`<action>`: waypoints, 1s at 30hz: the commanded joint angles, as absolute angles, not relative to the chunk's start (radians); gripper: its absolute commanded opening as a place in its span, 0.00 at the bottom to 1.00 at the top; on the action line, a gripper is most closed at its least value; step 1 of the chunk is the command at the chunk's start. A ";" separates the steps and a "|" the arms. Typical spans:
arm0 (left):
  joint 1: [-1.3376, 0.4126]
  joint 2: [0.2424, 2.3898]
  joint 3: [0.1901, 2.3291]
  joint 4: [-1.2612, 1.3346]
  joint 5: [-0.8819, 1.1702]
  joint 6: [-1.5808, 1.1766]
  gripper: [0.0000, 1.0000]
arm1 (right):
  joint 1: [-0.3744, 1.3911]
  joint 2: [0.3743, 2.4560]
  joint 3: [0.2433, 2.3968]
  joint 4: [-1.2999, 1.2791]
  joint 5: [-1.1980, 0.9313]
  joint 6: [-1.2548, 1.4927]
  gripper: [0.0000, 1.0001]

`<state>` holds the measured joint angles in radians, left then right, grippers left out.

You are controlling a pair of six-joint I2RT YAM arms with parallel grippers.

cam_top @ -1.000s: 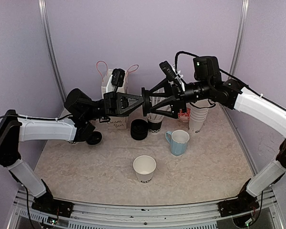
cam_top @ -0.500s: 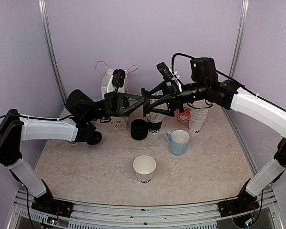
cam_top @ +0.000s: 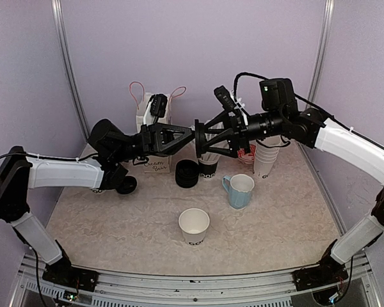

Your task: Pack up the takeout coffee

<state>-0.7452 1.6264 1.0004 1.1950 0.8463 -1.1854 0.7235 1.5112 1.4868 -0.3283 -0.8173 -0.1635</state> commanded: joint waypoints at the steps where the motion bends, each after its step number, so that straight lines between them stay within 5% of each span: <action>1: -0.729 1.571 0.979 1.086 0.819 -1.107 0.33 | 0.688 1.429 1.452 -0.371 -0.762 -0.211 0.04; 7: -0.726 1.502 0.976 0.793 0.775 -0.931 0.40 | 0.670 1.402 1.435 -0.446 -0.699 -0.318 0.04; 13: -0.767 1.393 1.043 0.003 0.391 -0.531 0.40 | 0.669 1.379 1.465 -0.621 -0.600 -0.510 0.03; 16: -0.827 1.380 0.989 -0.181 0.222 -0.450 0.39 | 0.674 1.389 1.488 -0.735 -0.593 -0.601 0.03; 22: -1.013 1.334 0.798 -0.152 0.048 -0.395 0.40 | 0.718 1.457 1.529 -0.938 -0.523 -0.731 0.03; 30: -1.080 1.333 0.595 0.006 0.075 -0.461 0.40 | 0.786 1.527 1.532 -1.035 -0.452 -0.741 0.02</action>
